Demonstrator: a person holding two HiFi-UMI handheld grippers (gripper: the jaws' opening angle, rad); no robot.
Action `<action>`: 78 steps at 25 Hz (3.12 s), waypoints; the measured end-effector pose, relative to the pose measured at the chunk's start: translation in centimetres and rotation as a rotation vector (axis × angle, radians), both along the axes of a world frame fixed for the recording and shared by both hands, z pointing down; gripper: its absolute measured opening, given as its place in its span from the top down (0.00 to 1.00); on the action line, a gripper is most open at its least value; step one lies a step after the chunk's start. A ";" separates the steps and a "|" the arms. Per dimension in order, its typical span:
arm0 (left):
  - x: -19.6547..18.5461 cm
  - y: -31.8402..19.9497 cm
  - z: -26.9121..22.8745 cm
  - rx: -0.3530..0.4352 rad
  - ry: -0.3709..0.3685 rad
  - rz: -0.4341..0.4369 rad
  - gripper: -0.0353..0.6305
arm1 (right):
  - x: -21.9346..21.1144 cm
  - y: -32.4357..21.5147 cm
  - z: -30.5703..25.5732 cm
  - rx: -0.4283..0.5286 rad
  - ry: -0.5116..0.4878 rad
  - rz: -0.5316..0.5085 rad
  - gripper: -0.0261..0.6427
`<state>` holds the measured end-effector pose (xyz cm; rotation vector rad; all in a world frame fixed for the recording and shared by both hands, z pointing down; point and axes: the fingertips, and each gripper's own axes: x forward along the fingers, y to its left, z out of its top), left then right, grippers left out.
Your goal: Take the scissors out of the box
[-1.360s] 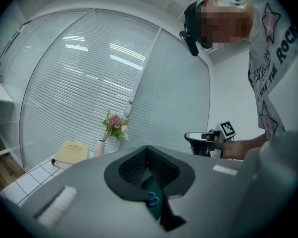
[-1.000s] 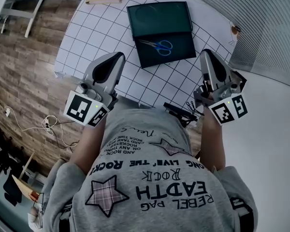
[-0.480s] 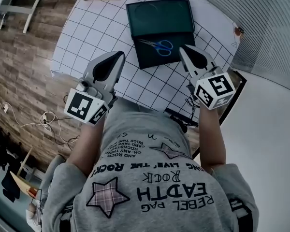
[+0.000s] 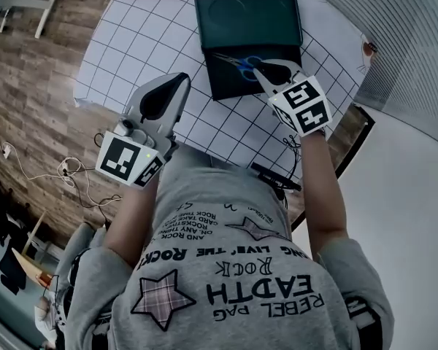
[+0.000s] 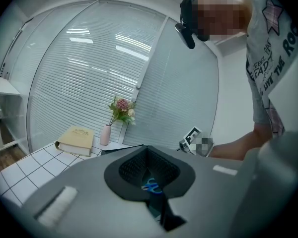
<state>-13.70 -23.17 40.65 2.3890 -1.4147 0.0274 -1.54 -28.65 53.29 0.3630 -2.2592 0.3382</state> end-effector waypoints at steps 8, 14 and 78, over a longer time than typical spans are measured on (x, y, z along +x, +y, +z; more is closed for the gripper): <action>-0.3 0.6 0.9 -0.024 0.022 -0.025 0.93 | -0.2 0.7 4.4 -0.044 0.229 -0.185 0.93; -0.6 0.4 1.5 -0.032 0.033 -0.042 0.93 | -0.2 0.6 6.3 -0.013 0.335 -0.287 0.78; -1.5 2.4 -4.9 0.106 -0.045 -0.063 0.93 | 0.5 2.2 -10.5 0.331 -0.287 0.031 0.82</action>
